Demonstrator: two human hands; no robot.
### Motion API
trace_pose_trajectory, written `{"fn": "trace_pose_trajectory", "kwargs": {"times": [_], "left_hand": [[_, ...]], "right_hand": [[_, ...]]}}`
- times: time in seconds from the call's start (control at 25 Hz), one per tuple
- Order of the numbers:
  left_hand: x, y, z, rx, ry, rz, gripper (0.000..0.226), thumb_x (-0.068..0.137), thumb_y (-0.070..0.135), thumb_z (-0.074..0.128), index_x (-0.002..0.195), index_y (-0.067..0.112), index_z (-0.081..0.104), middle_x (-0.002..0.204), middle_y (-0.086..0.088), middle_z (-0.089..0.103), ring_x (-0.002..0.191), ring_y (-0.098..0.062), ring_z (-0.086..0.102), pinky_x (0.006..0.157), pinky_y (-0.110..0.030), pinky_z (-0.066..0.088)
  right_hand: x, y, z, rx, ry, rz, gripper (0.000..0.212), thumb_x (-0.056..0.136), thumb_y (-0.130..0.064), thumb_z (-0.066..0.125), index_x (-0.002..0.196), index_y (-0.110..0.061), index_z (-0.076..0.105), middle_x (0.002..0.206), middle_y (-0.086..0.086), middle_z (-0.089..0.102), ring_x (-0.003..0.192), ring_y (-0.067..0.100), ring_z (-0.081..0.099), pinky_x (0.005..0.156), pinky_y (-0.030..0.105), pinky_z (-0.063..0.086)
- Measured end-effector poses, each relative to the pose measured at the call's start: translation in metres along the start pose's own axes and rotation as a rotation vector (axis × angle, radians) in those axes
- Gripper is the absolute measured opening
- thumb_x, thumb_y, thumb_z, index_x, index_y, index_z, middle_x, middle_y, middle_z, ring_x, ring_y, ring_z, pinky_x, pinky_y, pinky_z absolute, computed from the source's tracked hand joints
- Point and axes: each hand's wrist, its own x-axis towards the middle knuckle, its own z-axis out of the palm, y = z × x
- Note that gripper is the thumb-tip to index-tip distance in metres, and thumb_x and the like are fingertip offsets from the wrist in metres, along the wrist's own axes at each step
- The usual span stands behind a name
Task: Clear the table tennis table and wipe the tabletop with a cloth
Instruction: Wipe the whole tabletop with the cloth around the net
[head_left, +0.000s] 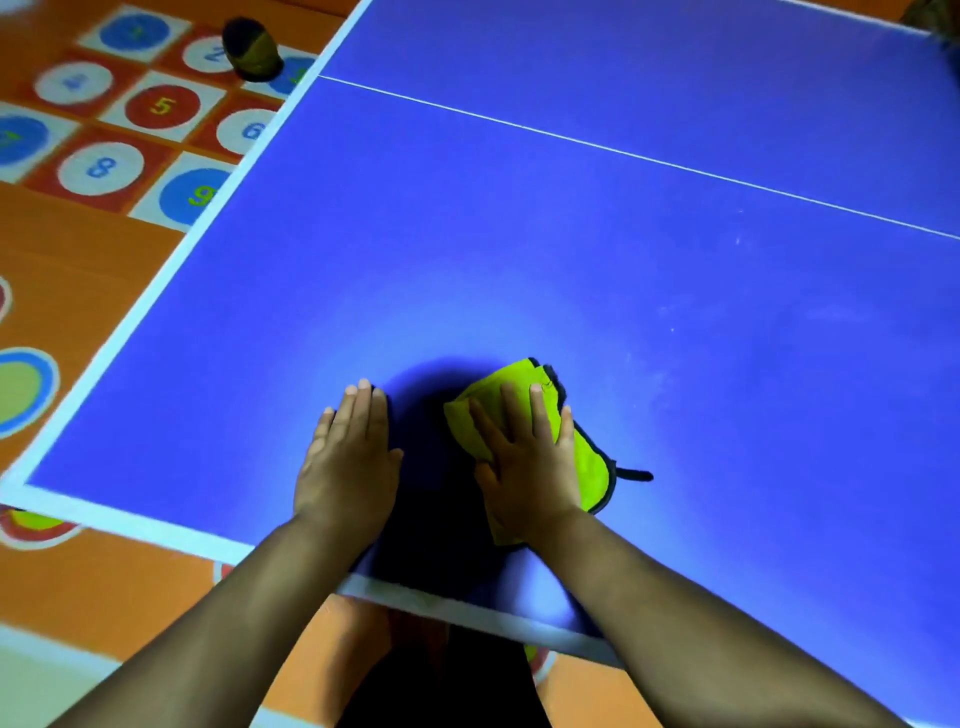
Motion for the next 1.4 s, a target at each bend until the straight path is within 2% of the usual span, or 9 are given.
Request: {"fn": "trace_pose_trajectory", "kwargs": {"times": [0.36,0.48,0.64,0.8,0.88,0.96,1.04,1.24,1.4], "left_hand": [[-0.085,0.015,-0.018,0.034,-0.162,0.065,0.061,0.075,0.029,0.035,0.116,-0.009,0.059,0.121,-0.026,0.059,0.109,-0.039,0.06,0.084,-0.053,0.049],[-0.082,0.037,-0.019,0.058,-0.162,0.107,0.059,0.071,0.027,0.06,0.115,-0.011,0.057,0.118,-0.028,0.059,0.105,-0.041,0.061,0.08,-0.054,0.05],[-0.061,0.068,-0.02,0.022,-0.266,0.106,0.094,0.033,0.027,0.093,0.112,-0.012,0.061,0.113,-0.028,0.062,0.099,-0.04,0.064,0.074,-0.053,0.052],[-0.02,0.09,-0.023,0.107,-0.295,0.139,0.107,0.036,0.042,0.091,0.121,-0.011,0.054,0.125,-0.027,0.055,0.111,-0.037,0.059,0.086,-0.051,0.049],[0.012,0.106,-0.023,0.127,-0.327,0.137,0.107,0.07,0.05,0.073,0.143,-0.007,0.02,0.151,-0.023,0.022,0.139,-0.032,0.027,0.111,-0.046,0.025],[0.049,0.125,-0.021,0.135,-0.376,0.12,0.101,0.085,0.054,0.052,0.147,0.002,-0.008,0.156,-0.015,-0.007,0.145,-0.026,-0.002,0.116,-0.041,0.002],[0.089,0.147,-0.014,0.149,-0.347,0.114,0.104,0.084,0.056,0.052,0.146,0.003,-0.012,0.156,-0.014,-0.01,0.145,-0.024,-0.006,0.116,-0.04,-0.002],[0.19,0.2,-0.002,0.163,-0.314,0.115,0.11,0.079,0.054,0.06,0.147,0.003,-0.009,0.157,-0.014,-0.007,0.145,-0.024,-0.005,0.115,-0.04,-0.002],[0.22,0.213,0.002,0.285,-0.378,0.157,0.091,0.089,0.038,0.052,0.146,0.0,-0.009,0.155,-0.018,-0.01,0.144,-0.029,-0.005,0.116,-0.041,-0.005]], "right_hand": [[-0.113,-0.052,0.004,0.111,-0.021,-0.209,0.062,0.079,-0.048,0.042,0.139,-0.034,0.045,0.152,0.007,0.038,0.14,0.041,0.029,0.105,0.062,0.018],[-0.138,-0.026,0.008,0.048,-0.034,-0.257,0.061,0.083,-0.048,0.04,0.142,-0.033,0.041,0.152,0.003,0.037,0.143,0.037,0.025,0.105,0.061,0.019],[-0.136,0.017,0.002,0.041,-0.035,-0.183,0.071,0.071,-0.043,0.041,0.141,-0.04,0.035,0.149,-0.003,0.042,0.143,0.028,0.022,0.108,0.057,0.014],[-0.074,0.067,0.0,0.038,-0.044,-0.152,0.07,0.074,-0.046,0.04,0.143,-0.04,0.035,0.15,-0.001,0.04,0.144,0.029,0.017,0.108,0.057,0.013],[-0.03,0.096,0.0,0.025,-0.029,-0.158,0.067,0.076,-0.048,0.038,0.143,-0.038,0.039,0.149,0.001,0.042,0.144,0.03,0.018,0.108,0.059,0.015],[0.017,0.127,-0.001,0.013,0.004,-0.172,0.066,0.076,-0.047,0.038,0.142,-0.036,0.042,0.148,0.002,0.044,0.143,0.032,0.023,0.109,0.062,0.021],[0.066,0.158,-0.005,0.017,0.043,-0.18,0.066,0.076,-0.047,0.038,0.14,-0.034,0.045,0.147,0.003,0.046,0.141,0.033,0.03,0.108,0.064,0.028],[0.183,0.234,-0.015,0.049,-0.029,-0.179,0.077,0.075,-0.057,0.014,0.15,-0.041,0.017,0.161,-0.001,0.015,0.148,0.028,0.001,0.115,0.056,0.0],[0.259,0.271,-0.024,0.067,-0.008,-0.16,0.08,0.072,-0.063,0.009,0.149,-0.044,0.019,0.161,-0.007,0.01,0.148,0.023,-0.001,0.116,0.054,0.0]]}}
